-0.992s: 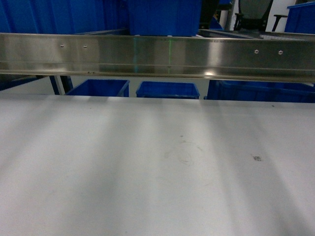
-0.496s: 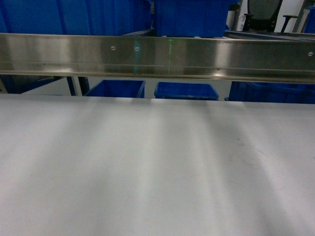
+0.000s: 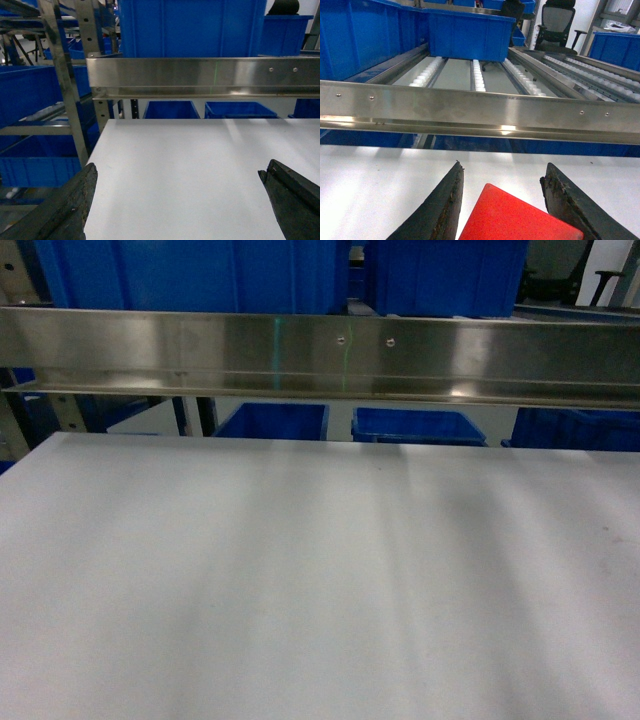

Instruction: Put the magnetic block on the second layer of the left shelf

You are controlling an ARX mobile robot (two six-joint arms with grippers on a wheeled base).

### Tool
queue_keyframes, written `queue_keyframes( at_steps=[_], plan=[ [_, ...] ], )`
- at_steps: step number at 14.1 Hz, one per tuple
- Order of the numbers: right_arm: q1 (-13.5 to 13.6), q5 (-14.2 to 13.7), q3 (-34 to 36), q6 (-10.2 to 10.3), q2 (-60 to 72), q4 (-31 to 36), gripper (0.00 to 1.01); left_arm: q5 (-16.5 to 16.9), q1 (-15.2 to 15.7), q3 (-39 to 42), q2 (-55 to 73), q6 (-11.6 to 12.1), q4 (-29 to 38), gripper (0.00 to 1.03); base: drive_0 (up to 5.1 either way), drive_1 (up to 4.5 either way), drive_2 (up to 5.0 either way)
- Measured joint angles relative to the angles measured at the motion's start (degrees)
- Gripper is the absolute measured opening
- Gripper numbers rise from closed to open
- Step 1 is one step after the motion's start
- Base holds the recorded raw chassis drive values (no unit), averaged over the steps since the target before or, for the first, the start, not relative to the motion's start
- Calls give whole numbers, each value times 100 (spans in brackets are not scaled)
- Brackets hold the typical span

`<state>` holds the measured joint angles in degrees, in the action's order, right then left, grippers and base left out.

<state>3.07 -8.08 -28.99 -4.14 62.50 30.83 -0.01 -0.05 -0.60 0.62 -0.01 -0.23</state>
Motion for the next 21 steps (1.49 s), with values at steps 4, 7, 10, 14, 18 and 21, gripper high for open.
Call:
queue_keyframes(
  at_steps=[4,7,10,14,18,21],
  plan=[
    [-7,-2,9,-2,-13,7,43,2,0,0,0,0,15,98,-493,247,247],
    [-7,-4,9,-2,0,2,43,-4,0,0,0,0,2,98,-506,235,235],
    [-7,-2,11,-2,0,-11,43,2,0,0,0,0,2,98,-499,242,242],
    [-7,-2,13,-2,0,-7,43,-2,0,0,0,0,11,98,-500,241,241],
    [-4,-2,15,-2,0,-11,43,0,0,0,0,0,7,98,-506,235,235],
    [-4,0,13,-2,0,-7,43,0,0,0,0,0,4,98,-501,240,240]
  ],
)
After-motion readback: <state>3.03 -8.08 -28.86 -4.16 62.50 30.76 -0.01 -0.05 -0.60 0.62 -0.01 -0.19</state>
